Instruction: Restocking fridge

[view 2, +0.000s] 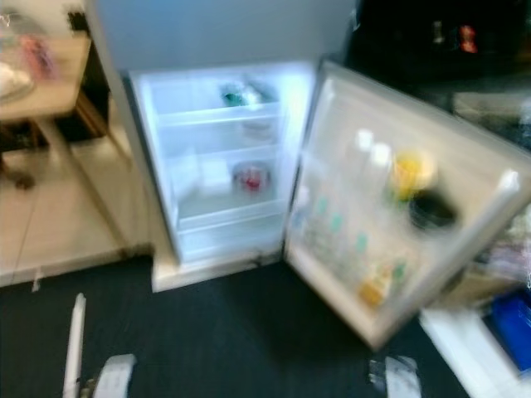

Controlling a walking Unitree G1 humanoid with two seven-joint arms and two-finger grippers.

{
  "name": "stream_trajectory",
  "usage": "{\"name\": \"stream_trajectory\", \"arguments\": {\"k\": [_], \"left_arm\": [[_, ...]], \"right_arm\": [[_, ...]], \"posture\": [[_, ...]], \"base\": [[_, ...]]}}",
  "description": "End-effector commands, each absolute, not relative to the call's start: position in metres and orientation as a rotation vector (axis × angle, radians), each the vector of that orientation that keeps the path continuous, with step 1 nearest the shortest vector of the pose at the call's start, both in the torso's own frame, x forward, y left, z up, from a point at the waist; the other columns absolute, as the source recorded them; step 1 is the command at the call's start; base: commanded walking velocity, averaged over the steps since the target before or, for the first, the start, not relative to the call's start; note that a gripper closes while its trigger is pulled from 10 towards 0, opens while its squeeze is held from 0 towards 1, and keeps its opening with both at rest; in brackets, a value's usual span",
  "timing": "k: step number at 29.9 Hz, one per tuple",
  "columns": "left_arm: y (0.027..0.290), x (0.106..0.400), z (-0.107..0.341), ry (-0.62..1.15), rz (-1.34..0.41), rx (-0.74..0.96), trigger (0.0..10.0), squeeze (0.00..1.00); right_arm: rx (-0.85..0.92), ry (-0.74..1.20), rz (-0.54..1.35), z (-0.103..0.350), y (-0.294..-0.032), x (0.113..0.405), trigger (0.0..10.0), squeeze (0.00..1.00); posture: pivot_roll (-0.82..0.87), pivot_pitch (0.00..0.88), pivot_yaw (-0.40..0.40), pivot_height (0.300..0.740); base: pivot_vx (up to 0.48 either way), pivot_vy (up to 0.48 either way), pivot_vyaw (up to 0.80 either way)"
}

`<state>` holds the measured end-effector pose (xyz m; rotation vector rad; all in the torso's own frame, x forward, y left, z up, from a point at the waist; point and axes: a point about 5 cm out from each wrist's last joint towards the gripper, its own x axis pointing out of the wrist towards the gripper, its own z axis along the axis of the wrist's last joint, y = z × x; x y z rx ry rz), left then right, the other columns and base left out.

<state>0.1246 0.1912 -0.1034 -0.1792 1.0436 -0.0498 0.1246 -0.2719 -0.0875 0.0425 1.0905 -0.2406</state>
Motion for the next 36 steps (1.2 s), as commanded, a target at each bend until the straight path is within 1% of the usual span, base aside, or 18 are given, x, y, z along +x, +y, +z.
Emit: {"name": "stream_trajectory", "arguments": {"k": [1, 21, 28, 36], "left_arm": [[0.1897, 0.1210, -0.1048, 1.062, -0.074, -0.168, 10.0, 0.00], [0.1895, 0.1193, -0.1055, 1.080, -0.086, -0.171, 10.0, 0.00], [0.1864, 0.1186, -0.1061, 1.086, -0.089, -0.187, 10.0, 0.00], [0.1890, 0.1157, -0.1066, 1.092, -0.085, -0.190, 10.0, 0.00]], "right_arm": [[0.035, 1.090, -0.238, -0.0876, -0.2709, 0.1254, 10.0, 0.00], [0.019, 1.092, -0.203, -0.0884, -0.2660, 0.1279, 10.0, 0.00], [0.019, 1.089, -0.198, -0.0882, -0.2652, 0.1292, 10.0, 0.00], [0.036, 1.065, -0.185, -0.0878, -0.2627, 0.1314, 10.0, 0.00]], "posture": [[-0.02, 0.047, -0.022, 0.740], [-0.02, 0.035, -0.017, 0.740], [-0.02, 0.039, -0.018, 0.740], [-0.02, 0.043, -0.016, 0.740]], "base": [[0.000, 0.000, 0.00], [0.000, 0.000, 0.00], [0.000, -0.459, 0.00], [0.000, -0.465, 0.00]]}}
